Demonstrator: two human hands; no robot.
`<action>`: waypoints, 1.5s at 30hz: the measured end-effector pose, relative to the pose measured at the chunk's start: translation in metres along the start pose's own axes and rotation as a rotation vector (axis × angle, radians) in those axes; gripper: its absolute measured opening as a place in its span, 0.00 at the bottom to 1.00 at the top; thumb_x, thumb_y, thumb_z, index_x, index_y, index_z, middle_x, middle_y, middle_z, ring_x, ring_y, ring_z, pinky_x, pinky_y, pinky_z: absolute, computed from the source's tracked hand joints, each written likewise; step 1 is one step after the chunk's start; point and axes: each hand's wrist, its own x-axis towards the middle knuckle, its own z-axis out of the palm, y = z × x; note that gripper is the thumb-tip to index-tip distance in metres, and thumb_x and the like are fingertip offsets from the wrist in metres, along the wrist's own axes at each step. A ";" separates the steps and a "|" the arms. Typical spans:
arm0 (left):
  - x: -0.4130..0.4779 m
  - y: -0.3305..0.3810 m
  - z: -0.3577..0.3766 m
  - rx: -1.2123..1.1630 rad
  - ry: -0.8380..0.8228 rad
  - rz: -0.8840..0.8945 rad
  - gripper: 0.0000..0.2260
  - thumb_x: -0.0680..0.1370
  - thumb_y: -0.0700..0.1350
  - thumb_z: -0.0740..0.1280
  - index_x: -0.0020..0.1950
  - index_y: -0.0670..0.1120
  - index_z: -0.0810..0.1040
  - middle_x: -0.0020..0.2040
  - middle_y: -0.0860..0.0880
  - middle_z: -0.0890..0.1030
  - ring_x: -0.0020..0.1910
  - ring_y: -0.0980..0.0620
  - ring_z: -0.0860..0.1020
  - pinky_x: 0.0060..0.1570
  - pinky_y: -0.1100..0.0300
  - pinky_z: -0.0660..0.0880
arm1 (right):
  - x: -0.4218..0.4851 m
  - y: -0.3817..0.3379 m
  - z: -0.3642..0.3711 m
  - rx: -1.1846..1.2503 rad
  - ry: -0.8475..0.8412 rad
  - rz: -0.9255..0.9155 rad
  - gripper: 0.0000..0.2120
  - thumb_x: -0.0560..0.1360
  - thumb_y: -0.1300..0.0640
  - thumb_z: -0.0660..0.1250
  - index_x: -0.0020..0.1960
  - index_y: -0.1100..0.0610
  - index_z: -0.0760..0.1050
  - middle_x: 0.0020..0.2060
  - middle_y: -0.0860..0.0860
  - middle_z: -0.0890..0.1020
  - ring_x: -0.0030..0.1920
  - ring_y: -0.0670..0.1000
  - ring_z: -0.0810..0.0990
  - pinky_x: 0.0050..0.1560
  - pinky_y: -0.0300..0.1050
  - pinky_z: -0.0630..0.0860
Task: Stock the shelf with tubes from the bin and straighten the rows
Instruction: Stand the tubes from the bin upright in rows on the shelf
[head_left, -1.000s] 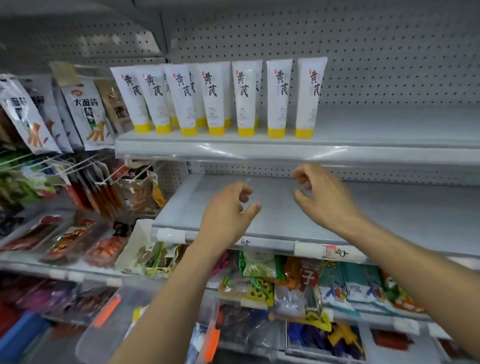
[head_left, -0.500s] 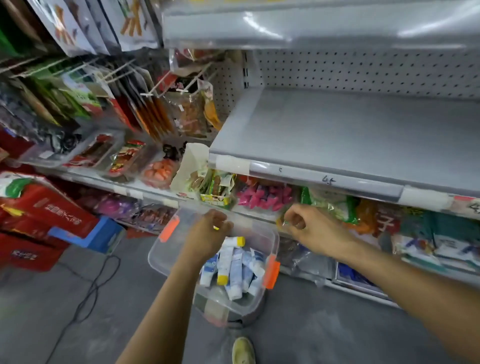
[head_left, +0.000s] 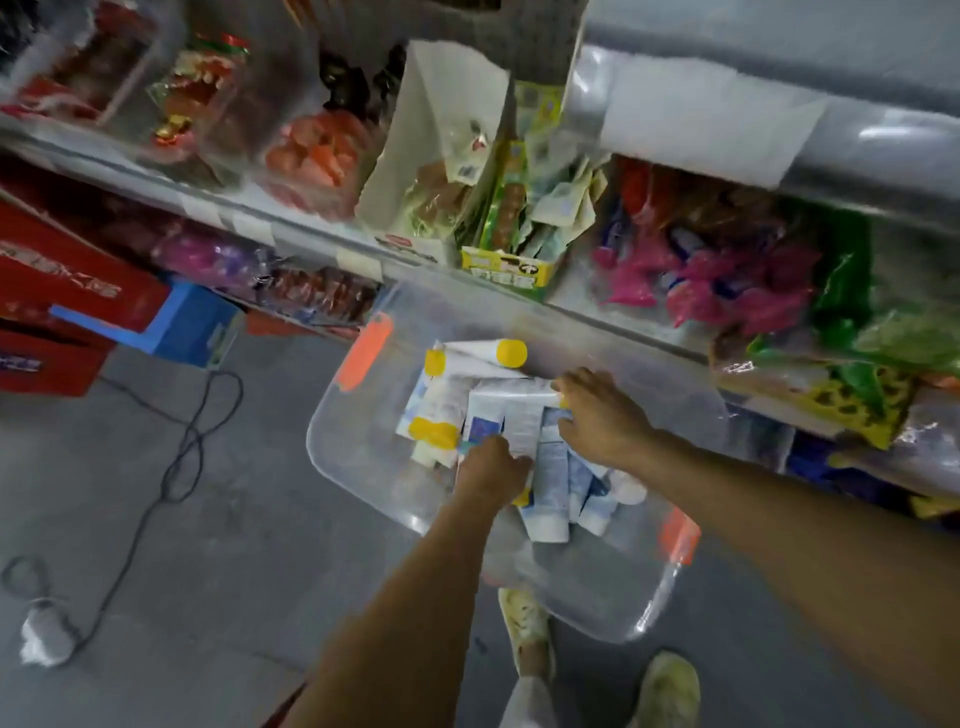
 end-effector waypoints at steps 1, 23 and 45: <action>0.009 -0.002 0.009 0.084 -0.006 -0.015 0.19 0.79 0.48 0.64 0.66 0.40 0.70 0.65 0.40 0.75 0.65 0.39 0.73 0.61 0.52 0.70 | 0.011 0.002 0.009 -0.038 -0.005 0.010 0.18 0.77 0.61 0.60 0.67 0.61 0.67 0.65 0.58 0.70 0.67 0.59 0.66 0.62 0.48 0.66; -0.042 0.006 0.013 -0.403 -0.054 -0.117 0.20 0.79 0.55 0.60 0.60 0.40 0.73 0.54 0.39 0.78 0.48 0.40 0.79 0.46 0.49 0.80 | -0.051 0.016 -0.010 0.464 -0.141 0.301 0.21 0.70 0.54 0.72 0.54 0.59 0.63 0.46 0.54 0.75 0.36 0.53 0.77 0.27 0.41 0.71; -0.416 0.222 0.130 -0.968 0.164 0.575 0.15 0.80 0.54 0.62 0.62 0.47 0.72 0.50 0.38 0.81 0.39 0.42 0.81 0.32 0.51 0.78 | -0.456 0.152 -0.216 0.781 0.340 -0.175 0.16 0.72 0.53 0.72 0.57 0.55 0.76 0.36 0.50 0.79 0.24 0.40 0.74 0.23 0.36 0.68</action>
